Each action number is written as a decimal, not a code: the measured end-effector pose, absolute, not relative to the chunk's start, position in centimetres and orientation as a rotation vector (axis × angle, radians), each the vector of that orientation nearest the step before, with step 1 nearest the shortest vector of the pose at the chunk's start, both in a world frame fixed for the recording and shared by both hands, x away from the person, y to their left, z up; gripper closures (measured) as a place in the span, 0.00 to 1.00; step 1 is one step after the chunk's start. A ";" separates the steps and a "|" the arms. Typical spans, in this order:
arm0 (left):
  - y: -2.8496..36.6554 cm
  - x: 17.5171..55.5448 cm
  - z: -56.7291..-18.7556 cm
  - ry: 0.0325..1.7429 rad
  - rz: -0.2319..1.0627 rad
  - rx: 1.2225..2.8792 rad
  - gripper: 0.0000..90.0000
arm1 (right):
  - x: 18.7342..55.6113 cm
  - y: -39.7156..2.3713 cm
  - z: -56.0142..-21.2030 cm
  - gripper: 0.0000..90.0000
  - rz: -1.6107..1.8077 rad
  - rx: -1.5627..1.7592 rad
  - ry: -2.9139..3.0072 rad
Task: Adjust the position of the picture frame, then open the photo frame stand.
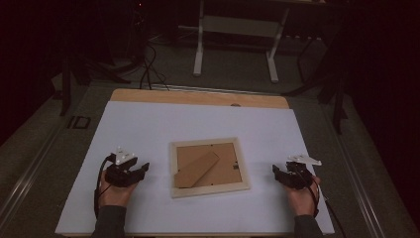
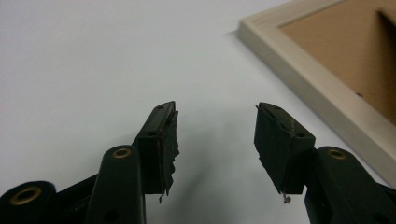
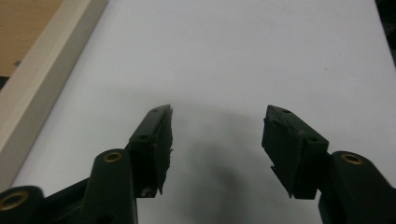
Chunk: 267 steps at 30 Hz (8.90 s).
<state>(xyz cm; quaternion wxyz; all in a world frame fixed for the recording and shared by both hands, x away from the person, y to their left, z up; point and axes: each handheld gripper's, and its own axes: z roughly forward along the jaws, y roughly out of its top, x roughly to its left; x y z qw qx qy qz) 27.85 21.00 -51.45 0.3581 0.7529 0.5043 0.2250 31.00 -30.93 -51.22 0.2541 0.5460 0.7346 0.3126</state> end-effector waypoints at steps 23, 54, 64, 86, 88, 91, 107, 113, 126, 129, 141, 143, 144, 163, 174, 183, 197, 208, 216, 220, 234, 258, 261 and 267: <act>18.3 26.4 -51.0 1.067 0.423 2.017 0.51 | 30.6 -30.3 -50.3 0.50 0.994 1.475 2.030; 15.5 24.4 -52.1 0.853 0.224 2.144 1.00 | 30.7 -26.9 -51.9 1.00 1.045 1.401 2.204; 14.4 23.7 -52.2 0.763 0.215 2.196 1.00 | 30.8 -26.3 -52.3 1.00 1.043 1.388 2.225; 12.9 23.1 -52.9 0.697 0.293 2.328 1.00 | 30.7 -25.8 -52.2 1.00 1.057 1.349 2.253; 13.1 23.3 -53.0 0.712 0.299 2.322 1.00 | 30.6 -25.7 -52.1 1.00 1.062 1.344 2.257; 13.3 23.4 -52.9 0.725 0.313 2.325 1.00 | 30.5 -25.6 -52.0 1.00 1.071 1.336 2.255; 14.0 23.9 -53.0 0.787 0.337 2.307 1.00 | 29.9 -22.4 -51.6 1.00 1.183 1.226 2.336; 14.1 24.0 -53.0 0.795 0.335 2.302 1.00 | 29.8 -20.7 -52.2 1.00 1.150 1.168 2.385; 13.6 24.3 -53.0 0.788 0.349 2.316 1.00 | 29.7 -19.8 -52.3 1.00 1.089 1.123 2.403; 13.4 24.5 -53.1 0.793 0.350 2.321 1.00 | 29.7 -19.9 -52.3 1.00 1.082 1.119 2.403; 13.0 25.0 -53.1 0.799 0.357 2.319 1.00 | 30.1 -20.1 -52.3 1.00 1.067 1.114 2.385; 13.0 25.0 -53.1 0.799 0.358 2.320 1.00 | 30.2 -20.2 -52.3 1.00 1.066 1.115 2.382; 13.0 25.1 -53.1 0.799 0.358 2.319 1.00 | 30.2 -20.2 -52.3 1.00 1.065 1.115 2.381; 12.9 25.3 -53.2 0.804 0.352 2.311 0.99 | 30.6 -20.8 -52.3 1.00 1.070 1.150 2.345; 12.9 25.3 -53.2 0.800 0.353 2.312 0.99 | 30.9 -23.8 -51.9 1.00 1.077 1.343 2.210; 13.0 25.4 -53.2 0.811 0.346 2.305 0.97 | 31.4 -23.5 -52.9 1.00 1.064 1.406 2.224; 15.0 25.2 -52.6 0.855 0.364 2.265 0.99 | 30.5 -23.0 -51.0 1.00 1.153 1.287 2.259; 16.6 25.9 -52.6 0.937 0.385 2.222 0.99 | 27.2 -22.5 -51.7 1.00 1.096 0.994 2.549; 15.9 26.1 -52.9 0.919 0.381 2.265 0.99 | 27.4 -22.3 -52.2 1.00 1.010 0.997 2.549; 15.8 26.2 -53.1 0.919 0.381 2.268 0.99 | 27.5 -22.3 -52.2 1.00 1.005 1.007 2.541; 16.7 25.9 -52.3 0.945 0.401 2.175 0.89 | 27.7 -23.4 -51.2 0.96 1.112 1.026 2.440; 17.9 24.9 -49.2 0.996 0.446 1.889 0.60 | 28.2 -24.8 -50.6 0.85 1.160 1.079 2.368; 18.1 24.9 -49.0 1.009 0.455 1.873 0.57 | 28.2 -24.9 -50.5 0.84 1.165 1.081 2.359; 18.1 25.0 -48.9 1.021 0.444 1.870 0.55 | 28.3 -25.1 -50.5 0.81 1.167 1.091 2.351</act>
